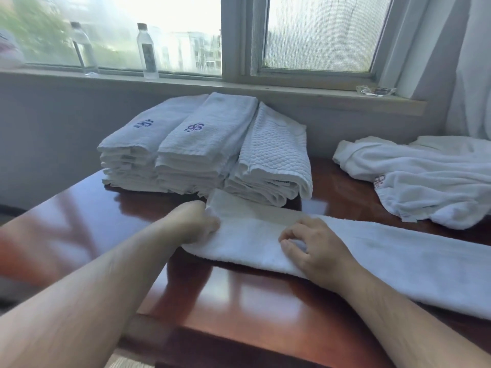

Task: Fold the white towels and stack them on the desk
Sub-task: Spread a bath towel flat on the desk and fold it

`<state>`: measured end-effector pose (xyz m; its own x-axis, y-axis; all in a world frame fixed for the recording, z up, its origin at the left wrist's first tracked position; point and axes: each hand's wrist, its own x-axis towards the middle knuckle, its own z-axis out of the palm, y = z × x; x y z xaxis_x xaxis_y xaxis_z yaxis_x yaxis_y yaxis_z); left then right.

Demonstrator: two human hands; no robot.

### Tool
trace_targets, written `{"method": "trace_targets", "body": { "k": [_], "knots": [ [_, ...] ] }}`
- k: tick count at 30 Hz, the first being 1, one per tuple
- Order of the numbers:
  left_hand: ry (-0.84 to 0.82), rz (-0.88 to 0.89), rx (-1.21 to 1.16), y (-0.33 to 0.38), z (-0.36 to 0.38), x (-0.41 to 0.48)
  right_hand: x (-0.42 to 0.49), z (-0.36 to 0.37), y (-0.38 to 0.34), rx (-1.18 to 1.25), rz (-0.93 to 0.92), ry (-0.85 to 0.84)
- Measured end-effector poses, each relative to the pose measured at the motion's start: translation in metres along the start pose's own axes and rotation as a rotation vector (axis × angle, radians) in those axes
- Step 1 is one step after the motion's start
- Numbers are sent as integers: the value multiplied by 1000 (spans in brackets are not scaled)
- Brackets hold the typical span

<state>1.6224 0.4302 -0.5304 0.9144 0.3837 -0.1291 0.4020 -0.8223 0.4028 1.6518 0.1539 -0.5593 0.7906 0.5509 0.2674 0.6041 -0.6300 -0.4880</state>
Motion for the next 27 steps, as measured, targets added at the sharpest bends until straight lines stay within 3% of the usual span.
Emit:
{"method": "trace_targets", "body": {
  "k": [4, 7, 11, 13, 20, 27],
  "knots": [
    [160, 34, -100, -14, -2, -19, -8, 0, -7, -4, -8, -23],
    [151, 45, -173, -31, -12, -35, -15, 4, -18, 34, -17, -46],
    [-226, -2, -600, -39, -42, -59, -11, 0, -42, 134, 87, -126],
    [-328, 27, -767, -35, -56, -68, -7, -6, -58, 199, 146, -124],
    [-383, 146, -1046, 31, -64, -92, -3, -36, -78, 999, 583, -80],
    [-506, 274, -937, 149, -18, -105, -30, -83, -26, 1347, 655, 63]
  ]
}}
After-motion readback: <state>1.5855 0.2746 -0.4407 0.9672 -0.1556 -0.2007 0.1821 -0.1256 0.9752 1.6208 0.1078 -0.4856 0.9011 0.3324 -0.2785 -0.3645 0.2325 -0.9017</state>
